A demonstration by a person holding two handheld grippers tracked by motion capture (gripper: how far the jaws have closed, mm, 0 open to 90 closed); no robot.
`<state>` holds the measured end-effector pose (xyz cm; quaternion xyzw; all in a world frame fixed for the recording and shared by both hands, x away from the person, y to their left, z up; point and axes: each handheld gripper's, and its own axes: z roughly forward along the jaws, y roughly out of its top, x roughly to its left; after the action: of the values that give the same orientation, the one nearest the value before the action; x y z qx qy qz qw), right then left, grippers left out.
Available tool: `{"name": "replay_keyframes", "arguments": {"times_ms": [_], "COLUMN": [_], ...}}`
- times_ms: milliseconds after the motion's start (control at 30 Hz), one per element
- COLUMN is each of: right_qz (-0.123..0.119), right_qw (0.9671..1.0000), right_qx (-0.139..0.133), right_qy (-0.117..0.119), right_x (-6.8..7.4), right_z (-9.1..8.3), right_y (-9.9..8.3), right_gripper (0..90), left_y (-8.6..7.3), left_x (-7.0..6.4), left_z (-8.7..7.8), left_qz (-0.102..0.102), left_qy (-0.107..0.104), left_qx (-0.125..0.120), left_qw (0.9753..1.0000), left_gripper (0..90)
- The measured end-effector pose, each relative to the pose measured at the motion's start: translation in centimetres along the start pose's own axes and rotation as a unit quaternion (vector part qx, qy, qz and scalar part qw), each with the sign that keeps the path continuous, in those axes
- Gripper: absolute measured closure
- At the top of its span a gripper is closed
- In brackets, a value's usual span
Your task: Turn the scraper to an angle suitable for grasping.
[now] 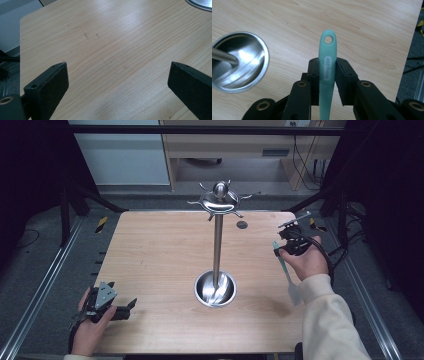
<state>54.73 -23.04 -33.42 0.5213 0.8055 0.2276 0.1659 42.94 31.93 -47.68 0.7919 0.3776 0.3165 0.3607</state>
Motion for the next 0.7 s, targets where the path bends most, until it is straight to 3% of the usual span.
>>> {"name": "replay_keyframes", "arguments": {"times_ms": [133,400,700], "right_qz": [-0.009,-0.023,-0.041], "right_qw": [0.9995,0.9981,0.9927], "right_qx": [-0.028,-0.054,-0.102], "right_qy": [0.006,0.015,0.051], "right_x": [0.5,1.1,2.4], "right_z": [-1.6,-3.4,-4.4], "right_y": [0.6,1.3,1.9], "right_gripper": [74.4,74.5,74.4], "left_y": [0.0,0.0,0.0], "left_x": [0.1,0.1,0.4], "left_z": [0.0,0.1,-0.1], "left_qz": [-0.001,0.002,0.001], "left_qy": [0.0,-0.004,0.003], "left_qx": [-0.002,0.0,-0.009], "left_qw": [1.0,1.0,1.0], "left_gripper": [3.1,3.1,3.1]}}
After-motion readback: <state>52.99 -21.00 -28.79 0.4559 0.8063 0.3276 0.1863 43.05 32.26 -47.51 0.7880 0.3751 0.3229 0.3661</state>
